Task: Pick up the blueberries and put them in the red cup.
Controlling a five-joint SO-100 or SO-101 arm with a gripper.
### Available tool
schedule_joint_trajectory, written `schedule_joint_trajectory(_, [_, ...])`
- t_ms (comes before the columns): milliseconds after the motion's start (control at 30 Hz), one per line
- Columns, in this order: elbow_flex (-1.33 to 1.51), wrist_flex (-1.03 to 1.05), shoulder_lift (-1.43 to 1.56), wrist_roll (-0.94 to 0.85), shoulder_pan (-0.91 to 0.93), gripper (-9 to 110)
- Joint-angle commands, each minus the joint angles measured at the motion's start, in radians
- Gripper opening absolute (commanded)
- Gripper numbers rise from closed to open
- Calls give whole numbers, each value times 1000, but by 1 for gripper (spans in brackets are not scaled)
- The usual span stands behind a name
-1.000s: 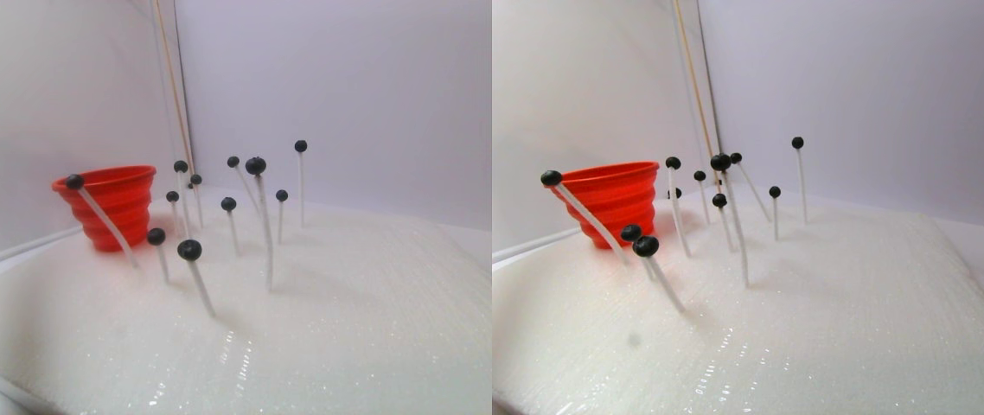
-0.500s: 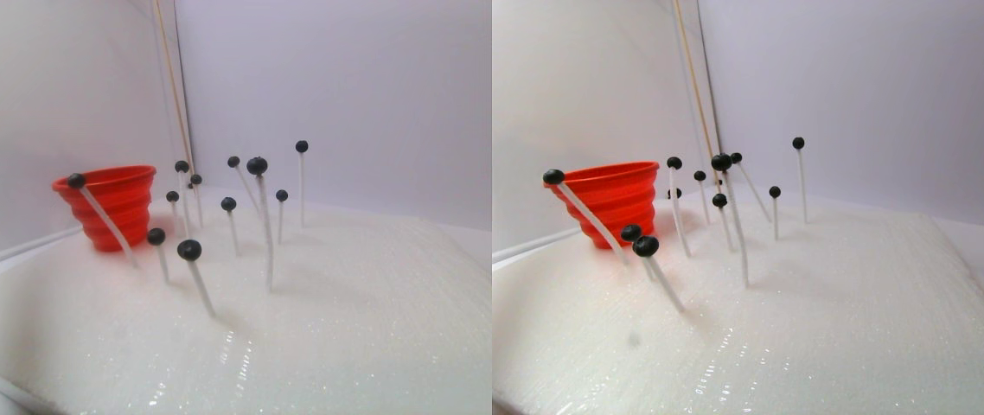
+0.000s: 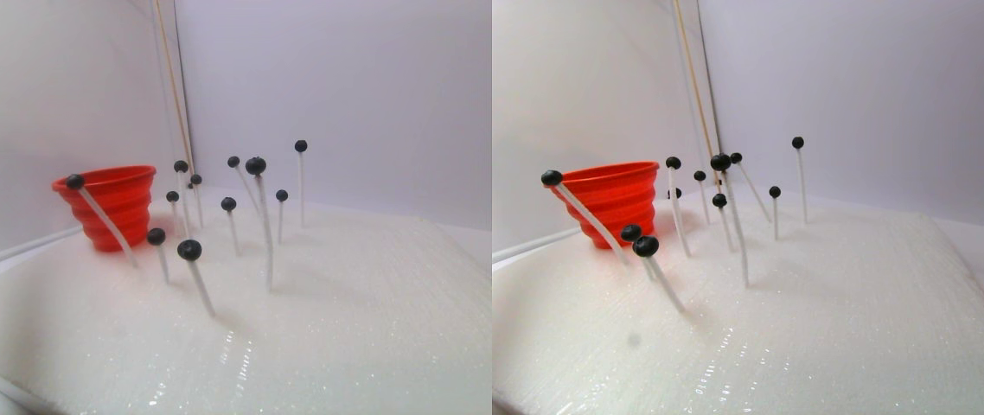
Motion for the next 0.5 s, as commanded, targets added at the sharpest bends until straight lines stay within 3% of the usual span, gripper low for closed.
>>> schedule_joint_trajectory(0, [-5,3,3,0,6,12])
schedule_joint_trajectory(467, [-3,2,3,0,2,12])
